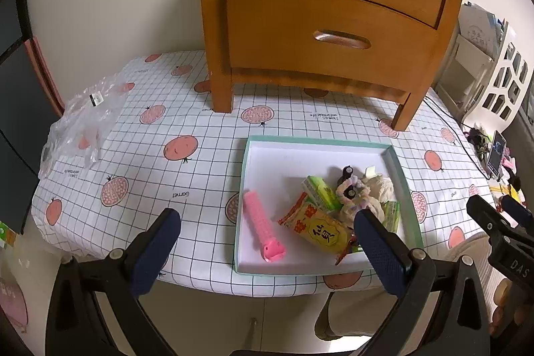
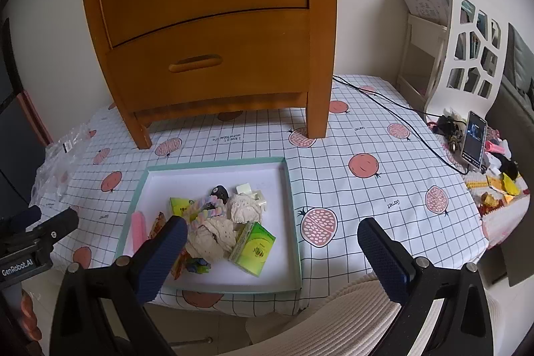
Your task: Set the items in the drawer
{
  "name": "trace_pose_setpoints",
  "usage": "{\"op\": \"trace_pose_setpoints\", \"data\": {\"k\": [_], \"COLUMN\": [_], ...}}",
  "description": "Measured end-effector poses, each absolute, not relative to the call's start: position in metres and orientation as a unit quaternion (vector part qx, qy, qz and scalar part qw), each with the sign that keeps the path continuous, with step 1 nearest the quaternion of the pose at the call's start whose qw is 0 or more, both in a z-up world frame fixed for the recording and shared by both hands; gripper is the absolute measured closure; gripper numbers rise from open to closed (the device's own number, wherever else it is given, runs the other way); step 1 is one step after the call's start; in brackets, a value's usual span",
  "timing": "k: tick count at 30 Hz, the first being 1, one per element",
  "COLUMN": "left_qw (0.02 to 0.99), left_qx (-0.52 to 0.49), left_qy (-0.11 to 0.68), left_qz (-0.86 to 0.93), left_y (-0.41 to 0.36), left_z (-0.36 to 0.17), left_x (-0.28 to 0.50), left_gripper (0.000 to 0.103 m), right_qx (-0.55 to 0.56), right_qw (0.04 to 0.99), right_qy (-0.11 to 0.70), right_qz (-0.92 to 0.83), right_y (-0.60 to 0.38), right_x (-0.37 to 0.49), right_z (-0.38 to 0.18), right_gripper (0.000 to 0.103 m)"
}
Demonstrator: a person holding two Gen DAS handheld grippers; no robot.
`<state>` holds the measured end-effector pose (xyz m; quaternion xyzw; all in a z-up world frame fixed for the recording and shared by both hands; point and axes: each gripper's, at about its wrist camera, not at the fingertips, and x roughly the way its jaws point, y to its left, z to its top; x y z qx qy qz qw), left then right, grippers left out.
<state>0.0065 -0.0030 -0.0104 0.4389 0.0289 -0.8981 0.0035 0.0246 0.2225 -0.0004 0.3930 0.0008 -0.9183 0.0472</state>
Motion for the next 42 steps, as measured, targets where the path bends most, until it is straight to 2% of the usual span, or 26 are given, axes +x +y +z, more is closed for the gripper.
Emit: {"op": "trace_pose_setpoints", "data": {"k": [42], "left_qw": [0.013], "left_qx": [0.451], "left_qy": [0.034], "left_qz": [-0.892], "left_y": [-0.0086], "left_z": [-0.0157], "left_x": [0.0077], "left_gripper": [0.0], "right_qx": [0.404], "right_qw": [0.044], "right_qy": [0.004], "right_qz": [-0.914], "right_y": [0.2214], "right_x": [0.0237], "right_z": [-0.0064], "right_gripper": [0.0]}}
